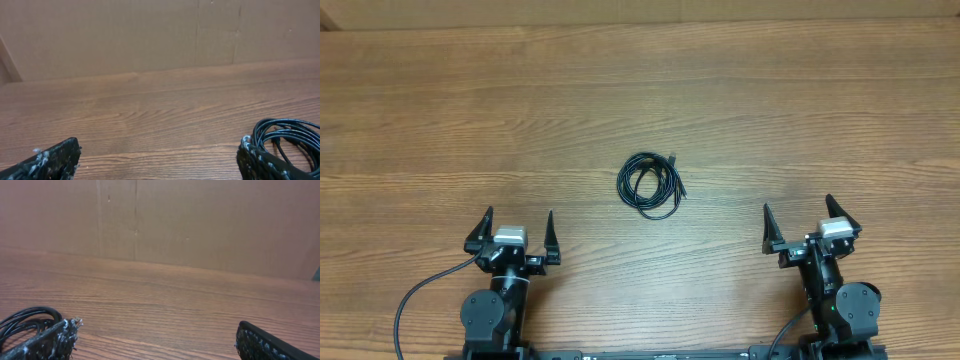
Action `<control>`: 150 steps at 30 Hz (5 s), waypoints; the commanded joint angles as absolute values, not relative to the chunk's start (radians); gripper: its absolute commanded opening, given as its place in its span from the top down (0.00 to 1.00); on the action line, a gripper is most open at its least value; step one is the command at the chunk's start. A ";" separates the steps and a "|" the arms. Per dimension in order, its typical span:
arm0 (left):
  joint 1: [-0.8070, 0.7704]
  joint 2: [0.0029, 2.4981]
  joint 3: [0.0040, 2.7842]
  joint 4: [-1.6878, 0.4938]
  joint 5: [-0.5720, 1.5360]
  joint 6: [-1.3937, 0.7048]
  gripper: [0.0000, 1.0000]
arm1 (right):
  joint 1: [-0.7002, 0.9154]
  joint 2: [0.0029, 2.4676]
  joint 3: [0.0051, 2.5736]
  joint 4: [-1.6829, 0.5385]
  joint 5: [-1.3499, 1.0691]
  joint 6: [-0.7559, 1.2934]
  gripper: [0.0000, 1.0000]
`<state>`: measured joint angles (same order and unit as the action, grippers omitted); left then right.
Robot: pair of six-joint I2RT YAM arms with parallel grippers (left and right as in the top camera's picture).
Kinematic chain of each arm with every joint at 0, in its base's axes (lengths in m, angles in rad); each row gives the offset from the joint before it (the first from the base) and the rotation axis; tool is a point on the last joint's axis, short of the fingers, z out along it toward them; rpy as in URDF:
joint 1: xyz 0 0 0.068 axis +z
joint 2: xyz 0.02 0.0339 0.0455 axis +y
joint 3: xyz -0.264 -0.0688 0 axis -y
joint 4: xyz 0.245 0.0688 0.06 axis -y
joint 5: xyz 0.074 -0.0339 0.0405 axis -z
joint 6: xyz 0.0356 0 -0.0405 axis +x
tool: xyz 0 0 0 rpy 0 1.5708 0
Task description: Untangle cables
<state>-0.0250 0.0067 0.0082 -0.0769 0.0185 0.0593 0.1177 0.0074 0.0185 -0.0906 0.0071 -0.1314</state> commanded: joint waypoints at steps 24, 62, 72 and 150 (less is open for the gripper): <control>-0.018 0.007 0.005 -0.078 0.033 0.075 0.01 | 0.114 0.003 0.008 -0.084 0.006 -0.128 0.00; -0.018 0.007 0.005 -0.078 0.033 0.075 0.00 | 0.114 0.003 0.009 -0.084 0.020 -0.058 0.00; -0.018 0.011 0.115 -0.279 0.006 -0.008 0.00 | 0.114 0.035 0.092 -0.180 0.097 0.104 0.00; -0.444 1.831 1.028 -0.281 0.007 -0.248 0.66 | 0.114 1.018 0.954 -0.690 -0.192 0.157 0.00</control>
<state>-0.4416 1.8191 1.0069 -0.2935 -0.0231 -0.2352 0.1177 1.0195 0.9260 -0.6937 -0.2016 0.1600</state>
